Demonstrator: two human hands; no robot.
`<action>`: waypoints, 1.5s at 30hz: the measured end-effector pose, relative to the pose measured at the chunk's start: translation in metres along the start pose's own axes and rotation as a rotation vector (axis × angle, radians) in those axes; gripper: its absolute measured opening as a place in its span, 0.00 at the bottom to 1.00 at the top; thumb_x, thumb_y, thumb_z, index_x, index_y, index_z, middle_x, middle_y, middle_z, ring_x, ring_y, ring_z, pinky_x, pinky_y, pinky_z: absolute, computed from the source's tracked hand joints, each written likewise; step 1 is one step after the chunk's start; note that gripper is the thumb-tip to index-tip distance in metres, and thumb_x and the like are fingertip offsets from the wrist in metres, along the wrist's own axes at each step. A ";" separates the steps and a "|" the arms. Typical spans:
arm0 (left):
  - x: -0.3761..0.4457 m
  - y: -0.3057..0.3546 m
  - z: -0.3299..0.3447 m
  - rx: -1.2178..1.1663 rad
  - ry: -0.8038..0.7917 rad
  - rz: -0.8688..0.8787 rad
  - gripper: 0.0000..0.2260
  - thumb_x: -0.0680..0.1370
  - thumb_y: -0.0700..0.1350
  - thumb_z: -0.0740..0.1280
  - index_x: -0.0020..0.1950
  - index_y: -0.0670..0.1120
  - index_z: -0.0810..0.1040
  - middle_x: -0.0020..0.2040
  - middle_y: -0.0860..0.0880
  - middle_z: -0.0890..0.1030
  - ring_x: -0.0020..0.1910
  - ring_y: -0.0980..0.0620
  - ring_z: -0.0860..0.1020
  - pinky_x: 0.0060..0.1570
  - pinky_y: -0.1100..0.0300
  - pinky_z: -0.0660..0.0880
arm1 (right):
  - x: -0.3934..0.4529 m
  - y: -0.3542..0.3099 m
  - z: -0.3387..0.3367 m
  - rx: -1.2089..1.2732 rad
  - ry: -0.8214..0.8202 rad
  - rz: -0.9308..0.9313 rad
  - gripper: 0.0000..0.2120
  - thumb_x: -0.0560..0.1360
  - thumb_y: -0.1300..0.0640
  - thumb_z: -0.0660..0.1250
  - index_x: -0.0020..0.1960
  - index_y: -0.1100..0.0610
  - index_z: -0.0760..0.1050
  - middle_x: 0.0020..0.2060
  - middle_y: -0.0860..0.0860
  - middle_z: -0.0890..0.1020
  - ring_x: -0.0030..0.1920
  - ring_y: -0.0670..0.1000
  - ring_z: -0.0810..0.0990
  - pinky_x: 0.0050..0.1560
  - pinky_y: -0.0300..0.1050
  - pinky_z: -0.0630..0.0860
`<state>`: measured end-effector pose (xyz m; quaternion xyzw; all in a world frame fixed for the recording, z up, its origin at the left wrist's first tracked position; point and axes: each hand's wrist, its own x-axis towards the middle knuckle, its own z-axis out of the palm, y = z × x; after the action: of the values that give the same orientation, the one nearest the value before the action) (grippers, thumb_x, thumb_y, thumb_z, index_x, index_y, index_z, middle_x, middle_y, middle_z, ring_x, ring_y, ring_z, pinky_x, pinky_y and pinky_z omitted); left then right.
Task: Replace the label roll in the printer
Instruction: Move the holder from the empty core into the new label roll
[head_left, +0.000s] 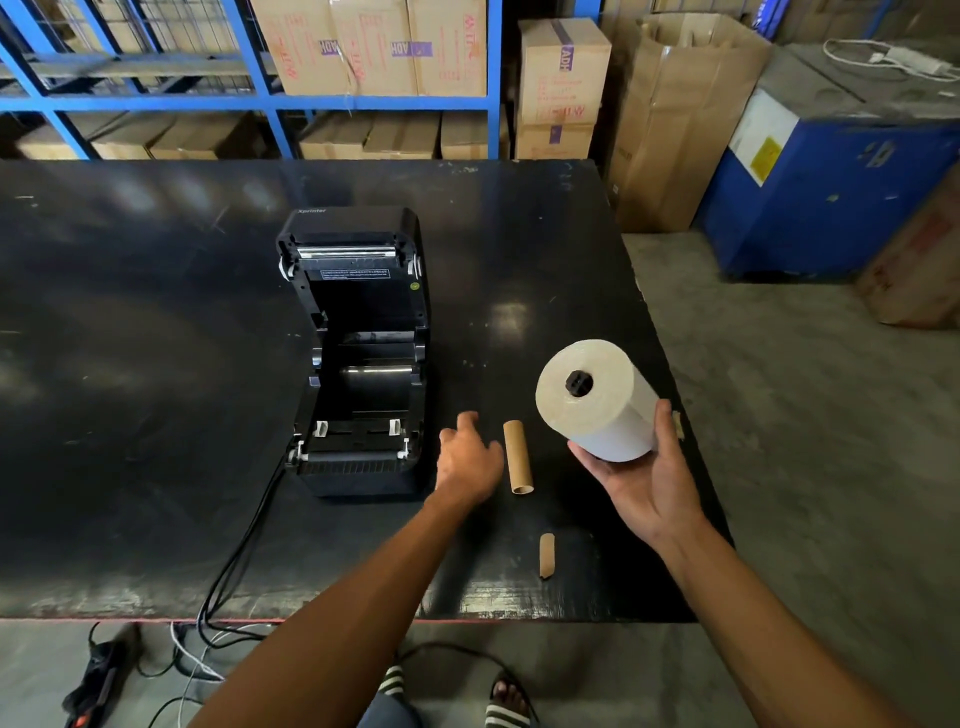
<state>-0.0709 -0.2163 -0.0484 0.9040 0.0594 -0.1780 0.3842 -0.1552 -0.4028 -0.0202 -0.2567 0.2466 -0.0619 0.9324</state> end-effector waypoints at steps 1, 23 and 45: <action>0.000 -0.001 0.009 0.109 -0.025 -0.005 0.26 0.79 0.47 0.65 0.75 0.46 0.61 0.68 0.38 0.69 0.64 0.37 0.73 0.62 0.46 0.72 | -0.001 -0.003 0.000 -0.008 -0.004 -0.013 0.26 0.73 0.43 0.72 0.67 0.52 0.72 0.66 0.61 0.72 0.62 0.65 0.78 0.56 0.68 0.77; 0.012 -0.027 0.035 0.377 0.085 -0.083 0.16 0.80 0.37 0.60 0.67 0.46 0.66 0.66 0.36 0.68 0.63 0.37 0.71 0.59 0.48 0.73 | -0.011 0.014 -0.015 -0.059 0.010 0.047 0.22 0.74 0.45 0.71 0.65 0.49 0.74 0.66 0.60 0.74 0.63 0.66 0.77 0.55 0.69 0.77; -0.055 0.006 -0.045 -0.508 -0.101 0.430 0.22 0.77 0.37 0.71 0.70 0.48 0.75 0.53 0.41 0.77 0.41 0.53 0.73 0.49 0.61 0.76 | 0.005 0.046 -0.009 -0.077 0.019 0.132 0.26 0.72 0.44 0.73 0.65 0.54 0.75 0.63 0.61 0.78 0.58 0.64 0.81 0.58 0.67 0.76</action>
<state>-0.1081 -0.1861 0.0047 0.7612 -0.1093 -0.1168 0.6285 -0.1557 -0.3680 -0.0527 -0.2748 0.2742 0.0065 0.9216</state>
